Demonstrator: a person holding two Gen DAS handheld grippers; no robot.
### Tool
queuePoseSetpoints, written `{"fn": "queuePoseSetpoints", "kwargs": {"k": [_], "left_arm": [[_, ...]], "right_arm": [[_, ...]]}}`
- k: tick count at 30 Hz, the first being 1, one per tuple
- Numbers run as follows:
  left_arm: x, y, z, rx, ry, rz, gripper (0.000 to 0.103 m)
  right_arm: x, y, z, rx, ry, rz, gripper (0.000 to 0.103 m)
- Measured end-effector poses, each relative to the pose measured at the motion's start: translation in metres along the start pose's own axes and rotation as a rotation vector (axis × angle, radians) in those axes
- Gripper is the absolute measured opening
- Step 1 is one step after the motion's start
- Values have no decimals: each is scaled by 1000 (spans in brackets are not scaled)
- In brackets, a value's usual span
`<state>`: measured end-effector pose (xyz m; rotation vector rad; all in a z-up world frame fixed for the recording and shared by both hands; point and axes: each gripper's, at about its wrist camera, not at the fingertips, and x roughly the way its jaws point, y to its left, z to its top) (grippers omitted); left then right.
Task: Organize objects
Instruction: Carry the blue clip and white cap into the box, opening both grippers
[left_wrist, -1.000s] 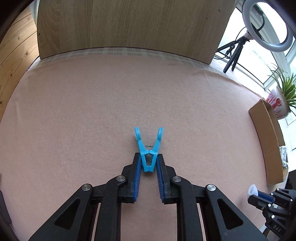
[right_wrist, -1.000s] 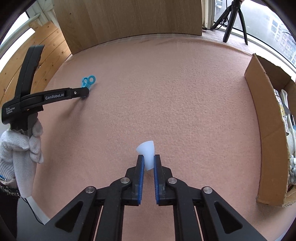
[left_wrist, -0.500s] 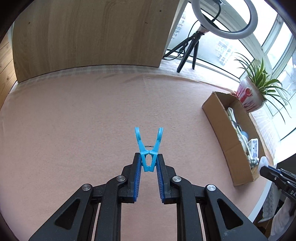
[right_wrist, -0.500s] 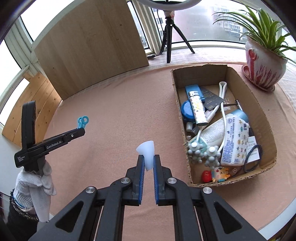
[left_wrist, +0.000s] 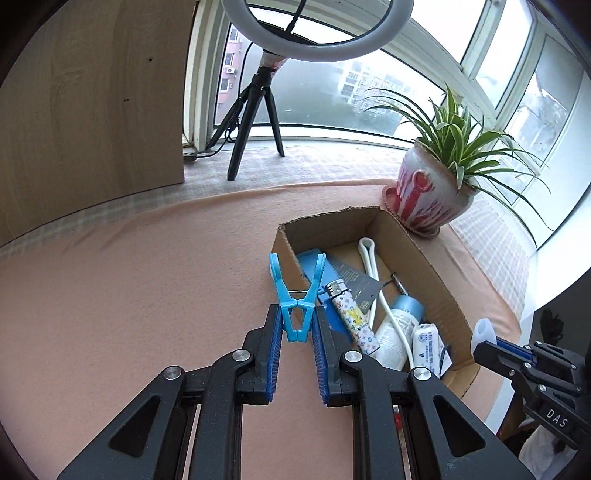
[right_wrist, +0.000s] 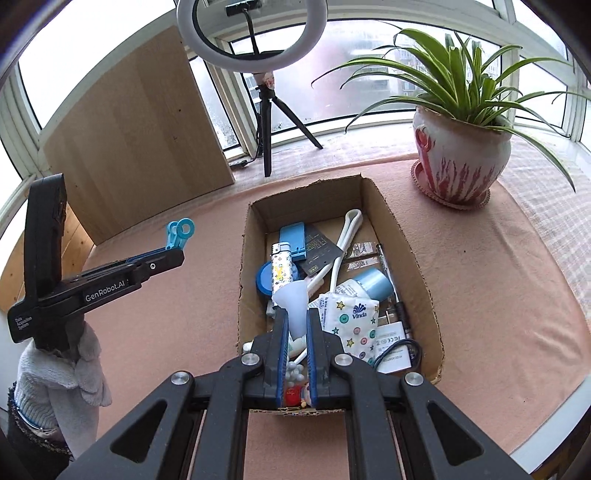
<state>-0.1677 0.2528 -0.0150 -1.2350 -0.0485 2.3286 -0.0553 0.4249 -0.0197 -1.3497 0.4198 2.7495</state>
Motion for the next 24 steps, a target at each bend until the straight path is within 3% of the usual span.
{"fn": "queuePoseSetpoints", "kwargs": {"k": [13, 24], "left_arm": [[68, -47, 30, 31, 63, -13, 17], [85, -68, 35, 73, 76, 3, 17]], "right_arm": [[17, -31, 15, -2, -7, -7, 8], [26, -40, 15, 10, 12, 11, 8]]}}
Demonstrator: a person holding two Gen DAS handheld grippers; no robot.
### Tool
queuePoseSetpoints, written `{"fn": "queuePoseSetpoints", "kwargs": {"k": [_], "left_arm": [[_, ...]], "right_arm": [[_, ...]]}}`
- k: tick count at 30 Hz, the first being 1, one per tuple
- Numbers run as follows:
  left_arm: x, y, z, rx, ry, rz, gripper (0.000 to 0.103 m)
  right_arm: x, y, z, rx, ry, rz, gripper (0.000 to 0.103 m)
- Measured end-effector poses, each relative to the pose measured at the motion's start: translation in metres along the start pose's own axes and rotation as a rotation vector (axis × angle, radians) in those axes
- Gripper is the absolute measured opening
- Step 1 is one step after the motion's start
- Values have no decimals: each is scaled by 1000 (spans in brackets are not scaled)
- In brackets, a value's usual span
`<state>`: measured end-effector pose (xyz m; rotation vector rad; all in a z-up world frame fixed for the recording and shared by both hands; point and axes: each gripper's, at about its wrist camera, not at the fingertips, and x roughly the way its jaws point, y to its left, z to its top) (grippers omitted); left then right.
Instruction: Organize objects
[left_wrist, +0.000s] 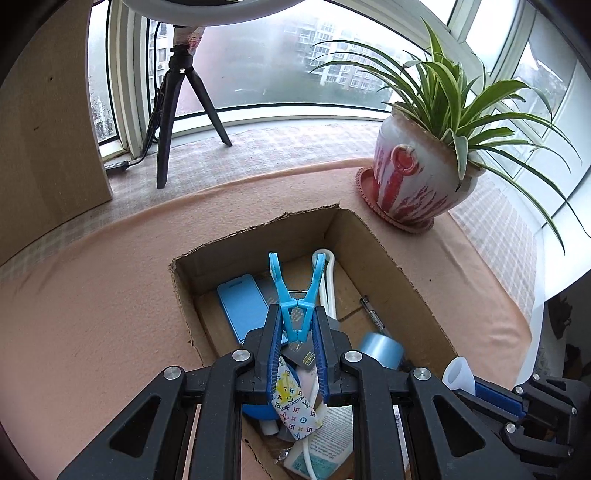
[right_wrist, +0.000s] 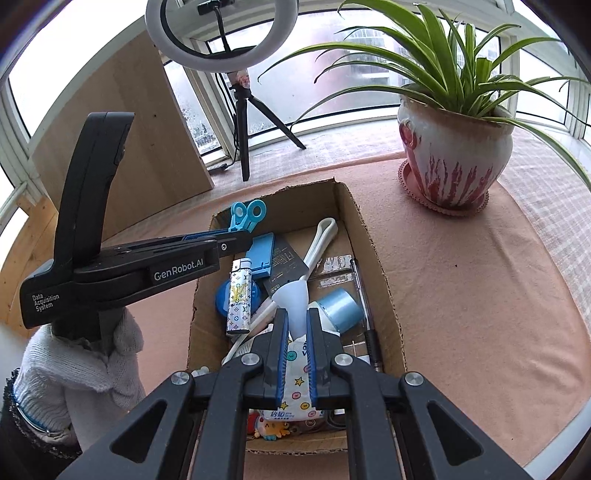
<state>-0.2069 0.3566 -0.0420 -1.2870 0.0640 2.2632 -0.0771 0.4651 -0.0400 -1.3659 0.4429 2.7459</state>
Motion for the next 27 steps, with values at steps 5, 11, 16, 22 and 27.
{"fn": "queuePoseSetpoints", "kwargs": {"k": [5, 11, 16, 22, 27], "left_arm": [[-4, -3, 1, 10, -19, 25, 75], [-12, 0, 1, 16, -26, 31, 76], [-23, 6, -3, 4, -42, 42, 77], [-50, 25, -12, -24, -64, 60, 79], [-80, 45, -26, -43, -91, 92, 79]], "right_arm": [[-5, -2, 0, 2, -20, 30, 27], [-14, 4, 0, -18, -44, 14, 62], [-13, 8, -1, -20, -34, 6, 64], [-19, 18, -3, -25, -40, 5, 65], [-23, 31, -6, -22, -44, 14, 65]]}}
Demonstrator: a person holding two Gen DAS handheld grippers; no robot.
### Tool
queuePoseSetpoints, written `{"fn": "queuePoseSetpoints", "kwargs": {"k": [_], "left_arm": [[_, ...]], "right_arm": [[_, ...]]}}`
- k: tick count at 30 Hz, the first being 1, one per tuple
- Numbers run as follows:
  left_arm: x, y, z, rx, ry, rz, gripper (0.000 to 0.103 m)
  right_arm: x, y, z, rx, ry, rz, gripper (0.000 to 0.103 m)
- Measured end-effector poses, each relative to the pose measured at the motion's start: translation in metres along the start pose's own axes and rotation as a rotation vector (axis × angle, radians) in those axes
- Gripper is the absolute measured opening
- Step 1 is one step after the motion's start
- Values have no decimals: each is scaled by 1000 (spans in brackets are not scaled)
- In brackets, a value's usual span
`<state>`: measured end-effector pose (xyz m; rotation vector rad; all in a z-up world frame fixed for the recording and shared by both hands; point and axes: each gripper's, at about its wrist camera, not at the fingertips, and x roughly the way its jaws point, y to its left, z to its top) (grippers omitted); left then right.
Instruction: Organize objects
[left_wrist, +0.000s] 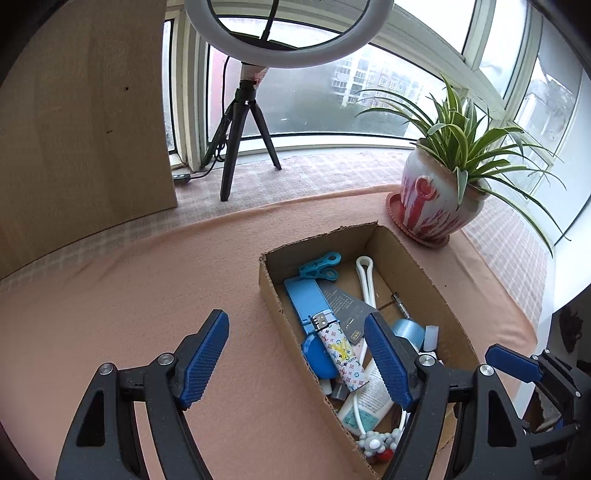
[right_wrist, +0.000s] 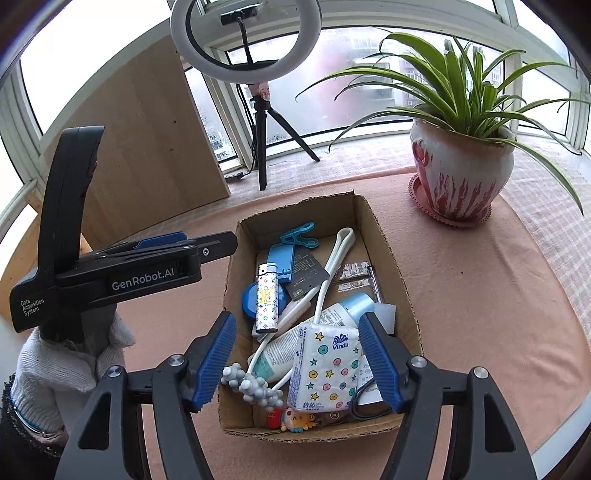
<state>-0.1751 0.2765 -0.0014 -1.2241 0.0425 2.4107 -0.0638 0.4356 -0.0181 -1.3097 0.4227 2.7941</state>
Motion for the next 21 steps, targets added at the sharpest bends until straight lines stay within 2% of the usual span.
{"fn": "queuePoseSetpoints", "kwargs": {"k": [11, 21], "left_arm": [[-73, 67, -39, -81, -36, 59, 81], [-139, 116, -83, -106, -64, 132, 81]], "right_arm": [[-9, 56, -12, -42, -15, 14, 65], [-15, 116, -31, -95, -22, 38, 66]]}}
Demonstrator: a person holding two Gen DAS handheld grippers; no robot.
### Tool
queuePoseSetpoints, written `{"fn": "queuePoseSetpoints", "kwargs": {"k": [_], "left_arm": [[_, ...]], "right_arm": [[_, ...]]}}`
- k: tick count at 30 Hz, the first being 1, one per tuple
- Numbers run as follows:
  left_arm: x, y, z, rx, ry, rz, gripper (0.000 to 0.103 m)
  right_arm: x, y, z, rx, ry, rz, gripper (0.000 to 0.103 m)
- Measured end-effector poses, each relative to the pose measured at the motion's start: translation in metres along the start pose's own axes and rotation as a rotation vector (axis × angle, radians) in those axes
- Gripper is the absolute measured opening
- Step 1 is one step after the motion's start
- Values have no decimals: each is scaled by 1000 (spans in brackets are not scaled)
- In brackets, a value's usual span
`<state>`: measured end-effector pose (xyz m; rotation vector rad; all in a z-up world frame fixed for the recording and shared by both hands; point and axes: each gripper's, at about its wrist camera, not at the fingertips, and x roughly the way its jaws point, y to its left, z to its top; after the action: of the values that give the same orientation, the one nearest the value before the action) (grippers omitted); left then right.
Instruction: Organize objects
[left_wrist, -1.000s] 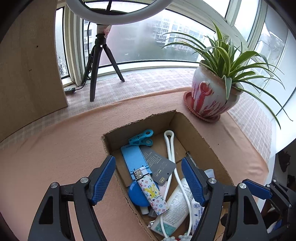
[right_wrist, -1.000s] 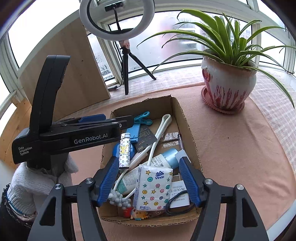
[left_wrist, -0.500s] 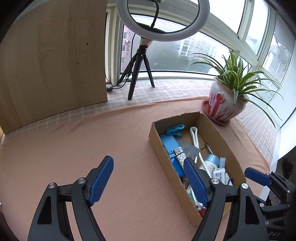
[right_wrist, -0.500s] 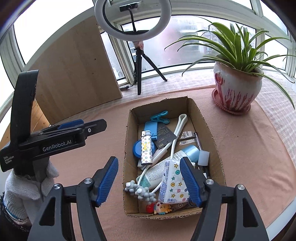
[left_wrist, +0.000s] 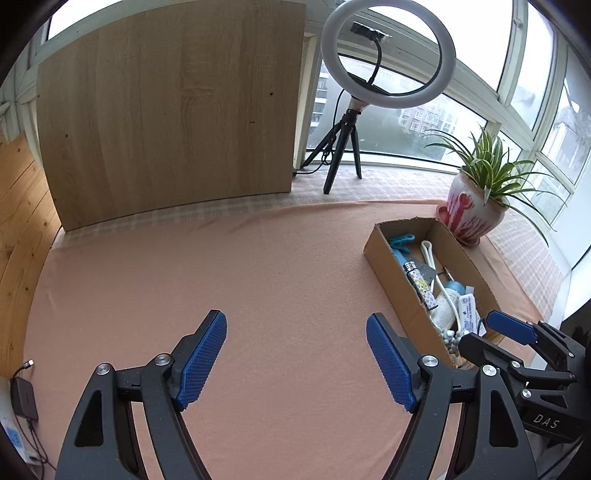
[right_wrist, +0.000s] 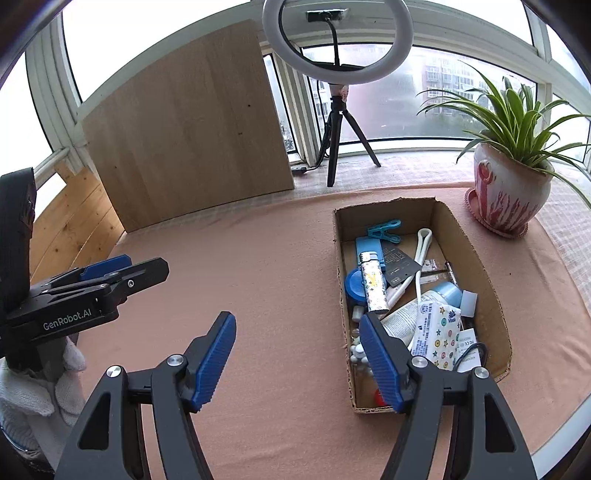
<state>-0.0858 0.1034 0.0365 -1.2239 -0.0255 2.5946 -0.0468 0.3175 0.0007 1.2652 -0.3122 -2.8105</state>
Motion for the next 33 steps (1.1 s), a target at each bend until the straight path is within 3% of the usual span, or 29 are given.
{"fn": "queuePoseSetpoints", "kwargs": {"k": [17, 33], "left_arm": [[-57, 77, -77, -99, 5, 156, 83], [-67, 98, -96, -139, 25, 186, 83]], "right_arm": [[-6, 84, -34, -115, -23, -42, 66], [-1, 100, -45, -110, -6, -34, 67]]}}
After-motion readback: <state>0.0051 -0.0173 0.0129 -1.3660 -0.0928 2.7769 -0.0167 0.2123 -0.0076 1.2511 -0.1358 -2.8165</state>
